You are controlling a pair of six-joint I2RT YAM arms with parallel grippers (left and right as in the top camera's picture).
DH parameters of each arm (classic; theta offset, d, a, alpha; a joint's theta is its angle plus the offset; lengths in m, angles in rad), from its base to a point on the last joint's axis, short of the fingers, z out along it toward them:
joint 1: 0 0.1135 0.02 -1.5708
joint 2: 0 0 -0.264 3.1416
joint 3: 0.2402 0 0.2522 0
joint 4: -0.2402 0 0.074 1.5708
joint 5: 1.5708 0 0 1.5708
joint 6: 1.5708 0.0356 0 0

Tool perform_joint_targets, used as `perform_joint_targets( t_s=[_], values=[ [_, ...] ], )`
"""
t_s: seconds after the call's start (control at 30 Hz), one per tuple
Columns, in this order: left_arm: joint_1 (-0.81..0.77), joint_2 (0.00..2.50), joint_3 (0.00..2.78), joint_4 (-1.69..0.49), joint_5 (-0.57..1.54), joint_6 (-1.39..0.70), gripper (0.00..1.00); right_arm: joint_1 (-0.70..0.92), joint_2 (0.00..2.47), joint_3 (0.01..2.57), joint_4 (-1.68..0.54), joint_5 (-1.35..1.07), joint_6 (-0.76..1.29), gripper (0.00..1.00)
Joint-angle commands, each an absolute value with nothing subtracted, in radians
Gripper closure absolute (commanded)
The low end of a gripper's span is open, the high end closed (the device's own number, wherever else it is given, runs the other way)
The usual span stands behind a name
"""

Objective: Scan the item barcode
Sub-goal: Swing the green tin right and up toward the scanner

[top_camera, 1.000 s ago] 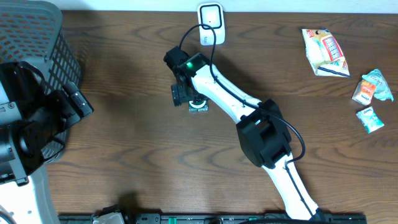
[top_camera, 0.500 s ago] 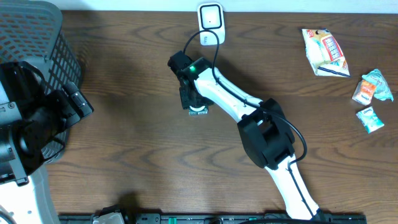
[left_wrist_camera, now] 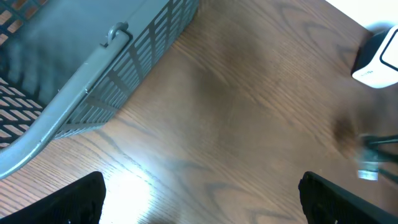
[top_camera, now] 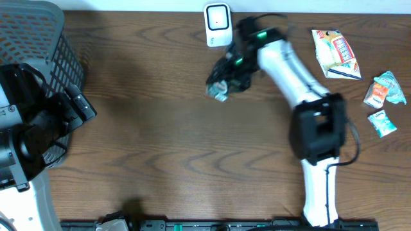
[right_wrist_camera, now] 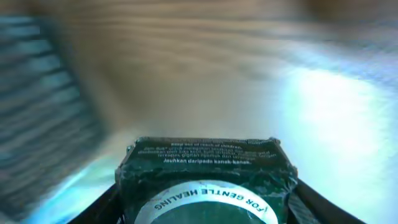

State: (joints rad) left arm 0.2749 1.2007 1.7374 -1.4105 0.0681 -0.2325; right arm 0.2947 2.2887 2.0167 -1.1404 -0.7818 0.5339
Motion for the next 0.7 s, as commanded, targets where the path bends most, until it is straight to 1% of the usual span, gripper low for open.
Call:
perform_joint_targets(
  t_s=[0.0, 0.1, 0.2, 0.3, 0.67],
  values=[
    [0.28, 1.201, 1.729, -1.413, 0.059, -0.234, 0.02, 0.21, 2.261, 2.033, -1.144, -1.256, 0.537, 0.5],
    [0.28, 1.201, 1.729, -1.413, 0.059, -0.234, 0.02, 0.148, 2.261, 2.033, -1.145, -1.383, 0.589, 0.5],
    [0.28, 1.201, 1.729, -1.413, 0.059, -0.234, 0.02, 0.104, 2.261, 2.033, -1.145, -1.411, 0.675, 0.49],
    [0.28, 1.201, 1.729, -1.413, 0.059, -0.234, 0.02, 0.081, 2.261, 2.033, -1.144, -1.467, 0.703, 0.49],
    [0.28, 1.201, 1.729, -1.413, 0.059, -0.234, 0.02, 0.089, 2.261, 2.033, -1.143, -1.468, 0.73, 0.51]
  ],
)
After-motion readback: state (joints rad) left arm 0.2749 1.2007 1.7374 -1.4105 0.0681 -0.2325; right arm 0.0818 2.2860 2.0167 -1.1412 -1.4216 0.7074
